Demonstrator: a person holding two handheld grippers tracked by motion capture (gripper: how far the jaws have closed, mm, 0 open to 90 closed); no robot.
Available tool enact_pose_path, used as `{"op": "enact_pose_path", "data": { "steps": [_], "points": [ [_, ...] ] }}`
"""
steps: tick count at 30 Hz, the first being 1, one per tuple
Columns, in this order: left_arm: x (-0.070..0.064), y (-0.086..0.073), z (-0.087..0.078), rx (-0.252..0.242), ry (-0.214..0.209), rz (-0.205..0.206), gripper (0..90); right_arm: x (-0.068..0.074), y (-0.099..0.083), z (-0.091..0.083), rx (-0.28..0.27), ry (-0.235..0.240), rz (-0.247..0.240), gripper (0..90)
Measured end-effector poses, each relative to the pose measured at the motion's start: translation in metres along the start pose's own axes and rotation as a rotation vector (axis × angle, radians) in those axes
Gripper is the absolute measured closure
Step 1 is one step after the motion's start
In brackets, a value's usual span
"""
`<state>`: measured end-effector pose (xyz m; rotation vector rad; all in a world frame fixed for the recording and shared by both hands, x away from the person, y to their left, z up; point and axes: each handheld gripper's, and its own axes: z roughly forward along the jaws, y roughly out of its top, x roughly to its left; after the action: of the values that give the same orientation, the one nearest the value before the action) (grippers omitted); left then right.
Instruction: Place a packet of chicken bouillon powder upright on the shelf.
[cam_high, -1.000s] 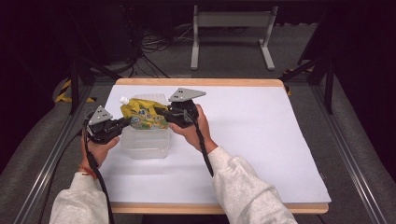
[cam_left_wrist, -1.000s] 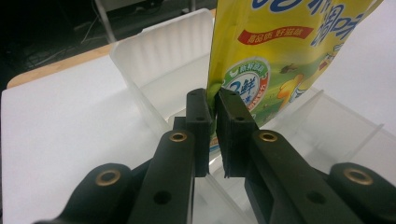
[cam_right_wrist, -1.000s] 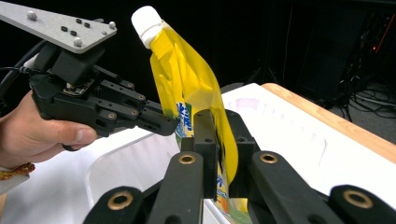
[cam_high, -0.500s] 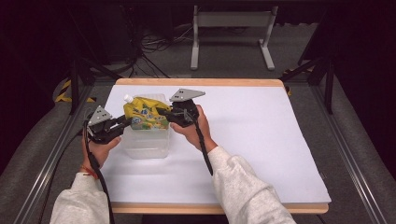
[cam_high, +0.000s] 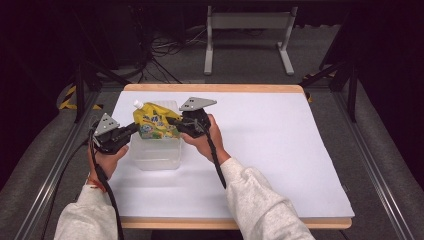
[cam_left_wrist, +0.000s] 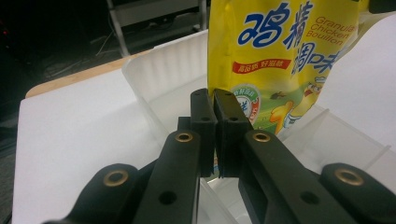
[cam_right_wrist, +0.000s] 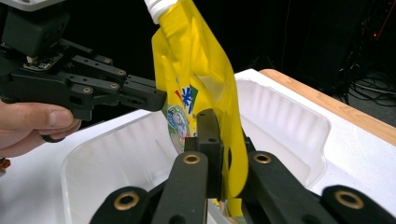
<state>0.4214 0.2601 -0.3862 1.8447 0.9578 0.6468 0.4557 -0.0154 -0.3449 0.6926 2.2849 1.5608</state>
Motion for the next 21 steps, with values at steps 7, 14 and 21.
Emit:
{"op": "enact_pose_path", "data": {
  "steps": [7,14,21],
  "points": [
    [-0.005,-0.002,-0.001,0.01,0.029,0.02,88.0,0.005,0.0,0.003,0.017,-0.014,-0.04,89.9],
    [-0.004,-0.007,-0.007,-0.017,0.027,-0.018,86.5,0.005,0.001,-0.001,0.017,-0.019,-0.043,86.3],
    [-0.006,-0.006,-0.019,-0.058,0.024,-0.023,87.8,0.004,0.001,-0.004,0.026,-0.024,-0.048,83.8]
  ]
}}
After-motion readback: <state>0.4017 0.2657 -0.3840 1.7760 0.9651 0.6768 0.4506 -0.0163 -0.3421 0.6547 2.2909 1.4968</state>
